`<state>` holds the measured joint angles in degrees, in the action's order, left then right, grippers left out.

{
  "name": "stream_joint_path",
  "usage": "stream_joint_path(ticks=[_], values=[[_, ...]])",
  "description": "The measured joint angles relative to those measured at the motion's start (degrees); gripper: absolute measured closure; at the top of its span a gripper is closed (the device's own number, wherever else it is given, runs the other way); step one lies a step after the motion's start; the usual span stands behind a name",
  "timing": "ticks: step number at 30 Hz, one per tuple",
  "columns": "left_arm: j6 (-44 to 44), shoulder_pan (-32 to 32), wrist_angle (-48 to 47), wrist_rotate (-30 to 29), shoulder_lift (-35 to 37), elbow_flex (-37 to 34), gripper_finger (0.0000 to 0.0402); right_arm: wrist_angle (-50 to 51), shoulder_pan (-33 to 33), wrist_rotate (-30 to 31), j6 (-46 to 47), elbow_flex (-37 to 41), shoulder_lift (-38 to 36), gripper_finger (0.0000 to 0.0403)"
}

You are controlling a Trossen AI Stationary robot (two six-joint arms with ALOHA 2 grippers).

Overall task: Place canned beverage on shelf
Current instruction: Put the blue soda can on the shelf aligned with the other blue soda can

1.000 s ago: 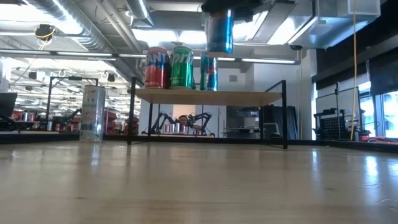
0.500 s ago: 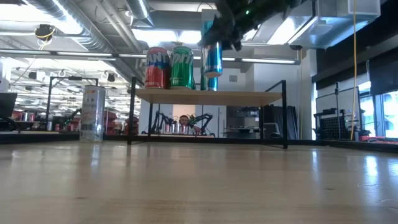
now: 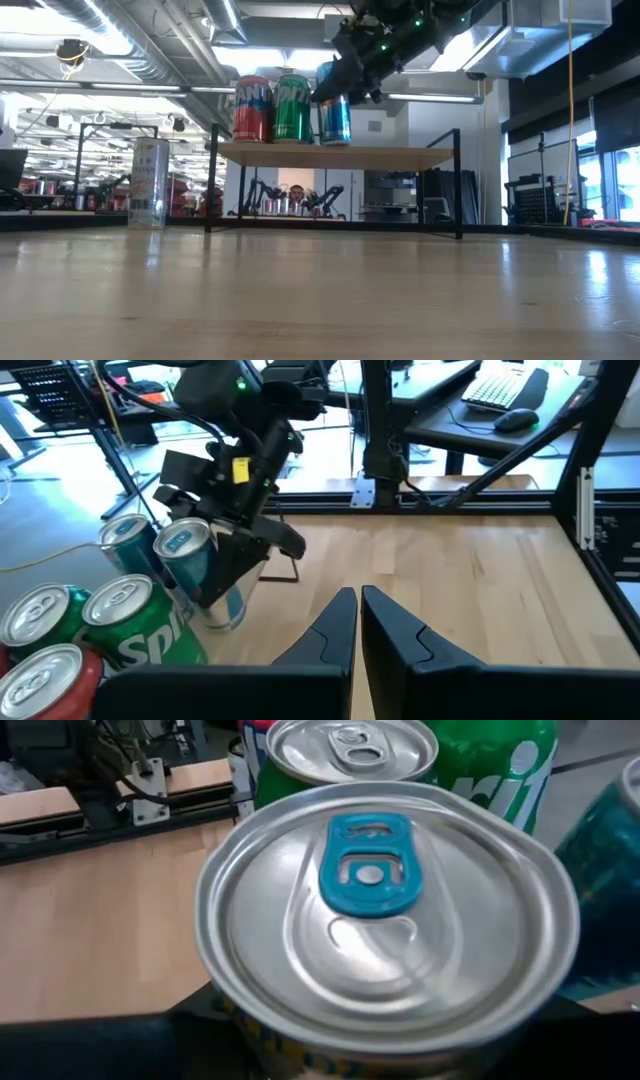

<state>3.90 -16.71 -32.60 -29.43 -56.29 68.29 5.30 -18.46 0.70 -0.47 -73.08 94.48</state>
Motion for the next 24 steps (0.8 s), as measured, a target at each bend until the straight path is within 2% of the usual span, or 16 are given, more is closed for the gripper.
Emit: stream_joint_path(ticks=[5, 11, 15, 24], values=[[0.02, 0.72, 0.04, 0.09, 0.00, 0.00, 0.0395, -0.31, -1.04, 1.18, -0.07, 0.00, 0.02, 0.0204], [-0.62, 1.88, 0.02, 0.06, 0.00, 0.00, 0.0395, 0.08, -1.56, 0.46, -1.46, -0.11, 0.29, 0.0161], [-0.68, 1.86, 0.02, 0.07, 0.00, 0.00, 0.0395, 0.39, -1.42, 2.33, -2.11, -0.11, 0.33, 0.0146], [-0.68, 1.86, 0.02, 0.09, 0.00, 0.00, 0.0395, 0.43, -1.42, 2.67, -2.73, -0.09, 0.37, 0.0137]])
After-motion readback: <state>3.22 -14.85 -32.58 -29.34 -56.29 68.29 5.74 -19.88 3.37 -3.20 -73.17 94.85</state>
